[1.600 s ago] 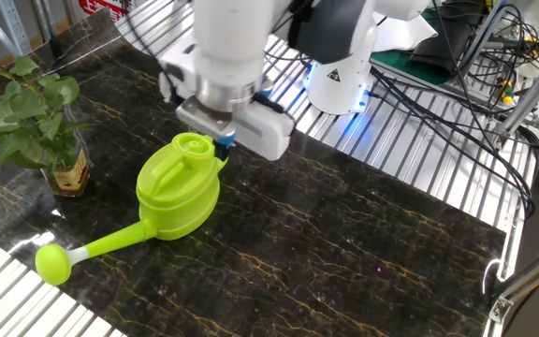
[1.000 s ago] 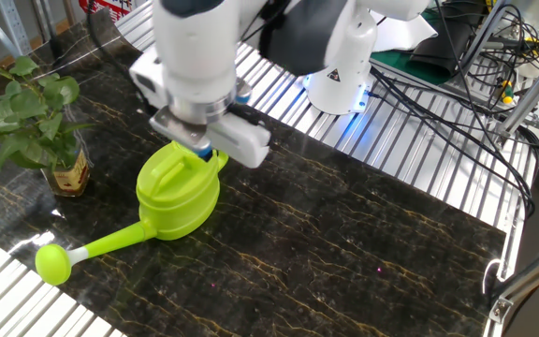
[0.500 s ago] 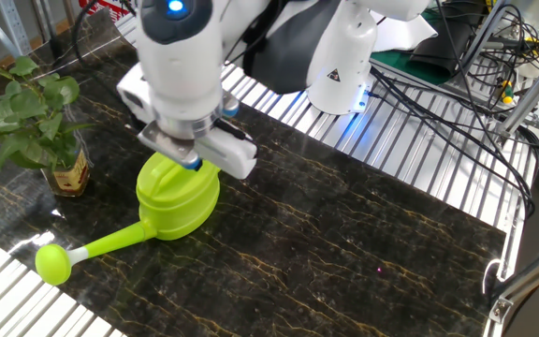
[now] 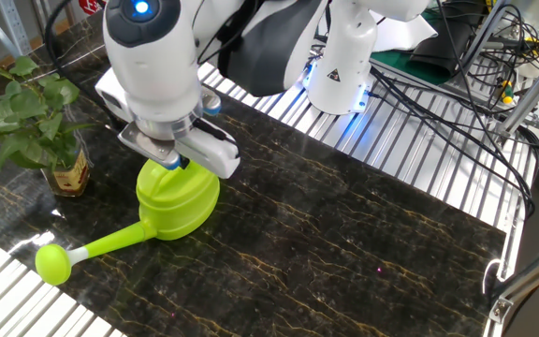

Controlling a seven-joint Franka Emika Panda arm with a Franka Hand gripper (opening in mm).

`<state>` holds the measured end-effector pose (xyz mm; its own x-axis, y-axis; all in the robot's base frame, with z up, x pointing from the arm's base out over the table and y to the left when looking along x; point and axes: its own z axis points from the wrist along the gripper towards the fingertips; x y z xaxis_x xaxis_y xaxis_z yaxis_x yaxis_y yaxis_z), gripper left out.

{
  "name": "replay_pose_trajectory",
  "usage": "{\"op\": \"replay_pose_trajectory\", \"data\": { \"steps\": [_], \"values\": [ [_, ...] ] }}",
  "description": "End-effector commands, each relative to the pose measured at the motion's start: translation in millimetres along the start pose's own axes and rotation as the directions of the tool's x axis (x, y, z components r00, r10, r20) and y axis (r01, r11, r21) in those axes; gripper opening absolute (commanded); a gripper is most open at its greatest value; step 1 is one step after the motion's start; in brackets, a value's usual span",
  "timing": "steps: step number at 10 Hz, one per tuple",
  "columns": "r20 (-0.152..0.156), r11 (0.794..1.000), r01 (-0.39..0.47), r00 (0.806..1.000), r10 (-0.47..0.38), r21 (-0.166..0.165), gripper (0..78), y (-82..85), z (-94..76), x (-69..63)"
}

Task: Water the plant

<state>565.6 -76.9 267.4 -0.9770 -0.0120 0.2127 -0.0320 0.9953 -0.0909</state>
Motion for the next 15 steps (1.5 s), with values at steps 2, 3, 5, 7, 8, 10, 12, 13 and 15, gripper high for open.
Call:
{"op": "replay_pose_trajectory", "data": {
  "steps": [2, 3, 5, 7, 8, 10, 12, 13, 15],
  "values": [
    [0.001, 1.000, -0.013, 1.000, 0.013, 0.005, 0.0, 0.5, 8.0, -1.2],
    [0.001, 1.000, -0.012, 1.000, 0.012, 0.005, 0.0, 0.3, 7.8, -1.4],
    [-0.030, 1.000, 0.013, 0.999, -0.013, -0.009, 0.0, -12.0, -0.5, -12.5],
    [-0.031, 1.000, 0.014, 0.999, -0.014, 0.005, 0.0, -14.6, 0.4, -14.9],
    [-0.034, 0.999, 0.033, 0.999, -0.033, 0.004, 0.0, -16.6, 2.9, -14.3],
    [-0.041, 0.998, 0.056, 0.998, -0.056, 0.012, 0.0, -19.5, 6.1, -13.0],
    [-0.049, 0.991, 0.098, 0.994, -0.094, 0.094, 0.0, -19.2, 8.6, -13.2],
    [-0.045, 0.993, 0.090, 0.995, -0.086, 0.083, 0.0, -17.2, 14.6, -12.0],
    [-0.027, 0.991, 0.100, 0.995, -0.098, 0.086, 0.0, -12.6, 26.6, -8.8]
  ]
}}
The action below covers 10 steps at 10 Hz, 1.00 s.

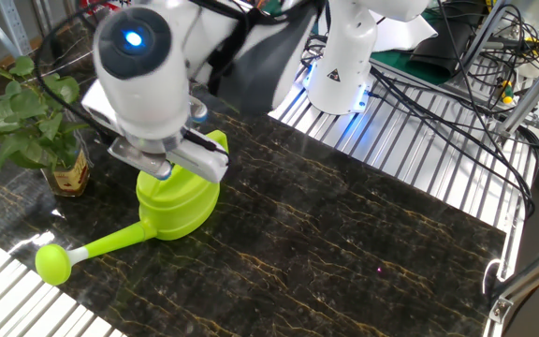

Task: Water the plant

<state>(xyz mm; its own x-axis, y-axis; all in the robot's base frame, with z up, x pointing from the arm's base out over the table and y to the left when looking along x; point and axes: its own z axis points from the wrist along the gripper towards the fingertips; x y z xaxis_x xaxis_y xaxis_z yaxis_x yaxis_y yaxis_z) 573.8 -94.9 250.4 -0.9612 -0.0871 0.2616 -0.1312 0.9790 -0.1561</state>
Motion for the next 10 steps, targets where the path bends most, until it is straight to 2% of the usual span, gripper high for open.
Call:
{"op": "replay_pose_trajectory", "data": {
  "steps": [1, 4, 5, 10],
  "values": [
    [0.017, 0.999, 0.037, 0.999, -0.037, 0.002, 0.0, 5.4, 11.4, 1.7],
    [0.015, 0.998, 0.055, 0.998, -0.055, -0.001, 0.0, 4.2, 11.1, 0.4],
    [0.019, 0.996, 0.085, 0.996, -0.085, 0.005, 0.0, 2.0, 9.6, -1.2],
    [0.016, 0.997, 0.074, 0.997, -0.075, 0.008, 0.0, -14.5, 2.1, -8.4]
  ]
}}
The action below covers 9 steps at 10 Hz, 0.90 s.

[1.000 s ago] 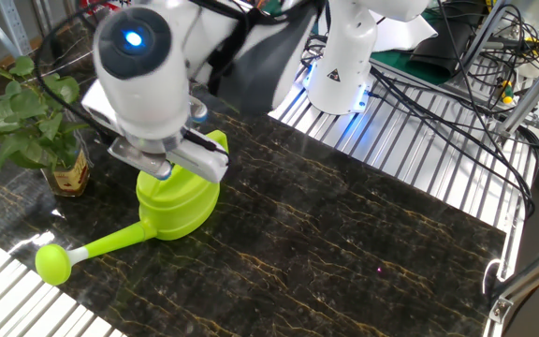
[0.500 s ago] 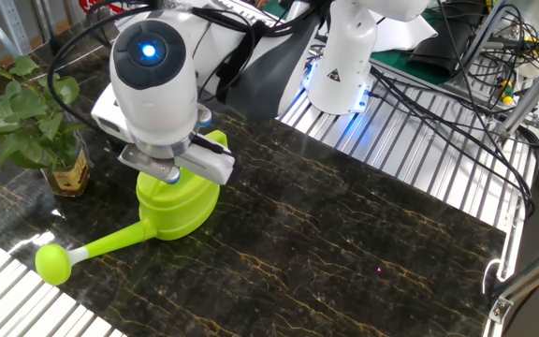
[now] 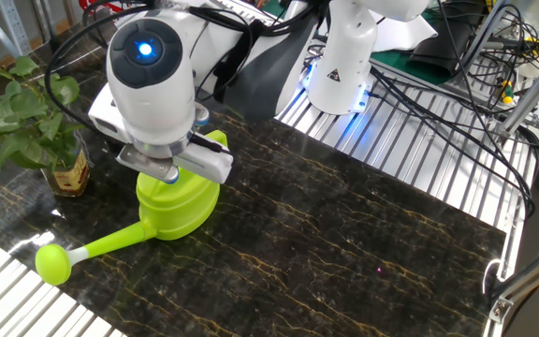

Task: Water the plant

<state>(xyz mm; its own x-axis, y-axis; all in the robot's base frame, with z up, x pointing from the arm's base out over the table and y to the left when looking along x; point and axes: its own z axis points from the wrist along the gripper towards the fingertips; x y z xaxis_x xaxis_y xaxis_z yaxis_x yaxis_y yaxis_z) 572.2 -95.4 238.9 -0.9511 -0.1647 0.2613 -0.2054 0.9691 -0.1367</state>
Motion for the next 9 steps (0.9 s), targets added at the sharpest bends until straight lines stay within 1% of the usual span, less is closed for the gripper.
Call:
{"op": "replay_pose_trajectory", "data": {
  "steps": [1, 3, 4, 5, 7, 9],
  "values": [
    [0.003, 1.000, -0.009, 1.000, 0.009, 0.011, 0.0, -18.8, -10.8, -7.2],
    [0.002, 1.000, -0.013, 1.000, 0.013, 0.020, 0.0, -21.9, -13.0, -9.0],
    [0.001, 1.000, -0.012, 1.000, 0.012, 0.020, 0.0, -22.0, -13.1, -9.1],
    [-0.003, 1.000, -0.018, 1.000, 0.018, 0.011, 0.0, -20.7, -11.4, -8.6],
    [0.005, 0.999, -0.045, 0.999, 0.045, 0.007, 0.0, -14.7, -2.7, -6.5],
    [0.007, 0.999, -0.037, 0.999, 0.037, -0.008, 0.0, -13.2, -0.5, -5.9]
  ]
}}
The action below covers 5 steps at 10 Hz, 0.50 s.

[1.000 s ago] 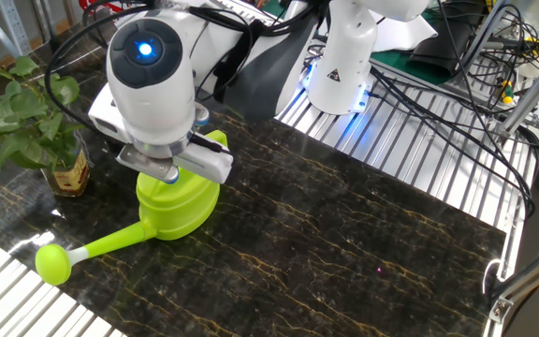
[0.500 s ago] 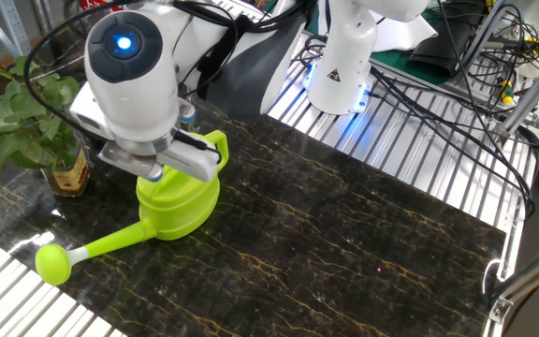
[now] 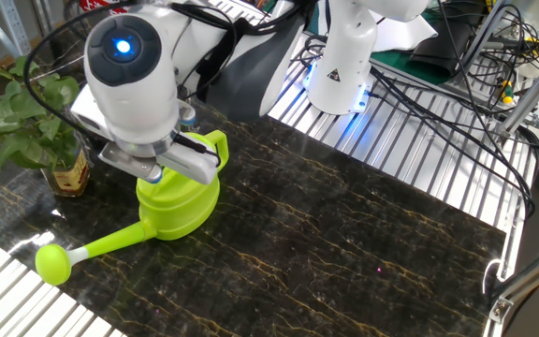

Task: Water the plant

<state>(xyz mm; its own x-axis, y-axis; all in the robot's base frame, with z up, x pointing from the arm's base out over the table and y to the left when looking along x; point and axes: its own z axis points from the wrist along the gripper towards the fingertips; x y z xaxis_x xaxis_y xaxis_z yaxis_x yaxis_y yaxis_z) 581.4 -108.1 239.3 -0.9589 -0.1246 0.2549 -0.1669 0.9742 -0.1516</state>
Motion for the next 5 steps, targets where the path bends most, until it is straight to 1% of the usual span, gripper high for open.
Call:
{"op": "replay_pose_trajectory", "data": {
  "steps": [1, 5],
  "values": [
    [0.007, 1.000, 0.009, 1.000, -0.009, -0.012, 0.0, 0.9, -0.4, 0.6],
    [0.005, 1.000, 0.019, 1.000, -0.019, -0.004, 0.0, 1.2, -0.5, 0.4]
  ]
}}
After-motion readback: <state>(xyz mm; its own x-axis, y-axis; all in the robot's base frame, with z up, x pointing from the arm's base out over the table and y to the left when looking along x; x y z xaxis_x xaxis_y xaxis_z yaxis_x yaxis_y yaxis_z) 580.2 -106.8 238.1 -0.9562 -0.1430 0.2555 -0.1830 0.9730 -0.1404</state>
